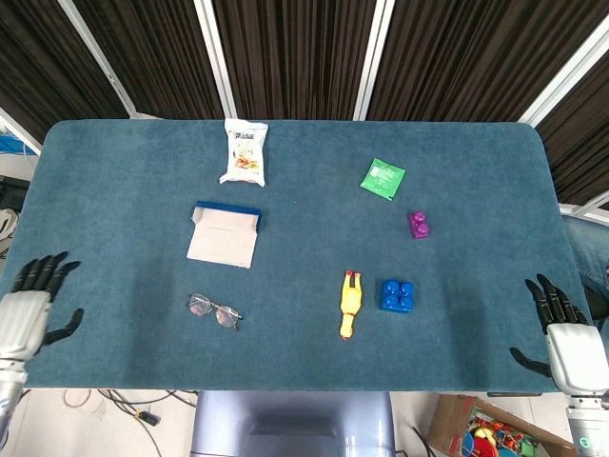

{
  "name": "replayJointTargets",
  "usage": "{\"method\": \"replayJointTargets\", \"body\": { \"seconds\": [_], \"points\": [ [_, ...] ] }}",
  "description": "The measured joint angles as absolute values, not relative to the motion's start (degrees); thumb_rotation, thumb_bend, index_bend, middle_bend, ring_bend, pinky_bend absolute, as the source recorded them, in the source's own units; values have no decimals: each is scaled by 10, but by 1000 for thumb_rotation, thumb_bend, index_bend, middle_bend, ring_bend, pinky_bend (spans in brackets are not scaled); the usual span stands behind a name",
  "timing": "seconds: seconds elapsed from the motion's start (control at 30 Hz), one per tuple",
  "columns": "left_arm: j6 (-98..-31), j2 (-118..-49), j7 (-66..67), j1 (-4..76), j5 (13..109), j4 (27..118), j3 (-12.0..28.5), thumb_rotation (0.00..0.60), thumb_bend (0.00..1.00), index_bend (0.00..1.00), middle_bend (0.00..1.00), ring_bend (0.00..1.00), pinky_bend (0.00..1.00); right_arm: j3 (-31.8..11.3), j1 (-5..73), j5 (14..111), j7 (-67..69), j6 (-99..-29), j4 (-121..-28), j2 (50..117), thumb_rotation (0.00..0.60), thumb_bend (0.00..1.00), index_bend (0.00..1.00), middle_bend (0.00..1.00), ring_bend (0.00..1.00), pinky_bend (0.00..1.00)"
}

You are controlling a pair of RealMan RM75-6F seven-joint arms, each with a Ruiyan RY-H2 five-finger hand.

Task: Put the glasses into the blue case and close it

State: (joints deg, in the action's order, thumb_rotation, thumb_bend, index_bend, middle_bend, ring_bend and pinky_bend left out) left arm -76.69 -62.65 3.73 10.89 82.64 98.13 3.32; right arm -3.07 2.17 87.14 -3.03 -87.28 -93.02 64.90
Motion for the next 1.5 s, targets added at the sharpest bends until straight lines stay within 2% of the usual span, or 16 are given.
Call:
{"method": "replayJointTargets", "body": {
  "seconds": [0.3, 0.47, 0.57, 0.93, 1.5],
  "points": [
    [-609, -632, 65, 228, 835, 988, 58, 600, 343, 187, 51, 0, 0, -29, 25, 865, -29, -857, -937, 643, 600, 167, 0, 0, 118, 272],
    [-534, -666, 110, 292, 805, 980, 74, 600, 303, 227, 54, 0, 0, -30, 27, 861, -26, -853, -939, 640, 600, 166, 0, 0, 118, 272],
    [-512, -698, 126, 312, 778, 969, 79, 600, 303, 259, 56, 0, 0, -31, 27, 858, -22, -852, -939, 639, 600, 166, 0, 0, 118, 272],
    [-472, -766, 201, 357, 733, 934, 65, 600, 303, 312, 59, 0, 0, -34, 31, 847, -17, -842, -940, 638, 600, 166, 0, 0, 118, 272],
    [-459, -807, 240, 381, 684, 913, 41, 600, 303, 416, 60, 0, 0, -37, 31, 838, -19, -838, -942, 637, 600, 165, 0, 0, 119, 272]
  ]
}}
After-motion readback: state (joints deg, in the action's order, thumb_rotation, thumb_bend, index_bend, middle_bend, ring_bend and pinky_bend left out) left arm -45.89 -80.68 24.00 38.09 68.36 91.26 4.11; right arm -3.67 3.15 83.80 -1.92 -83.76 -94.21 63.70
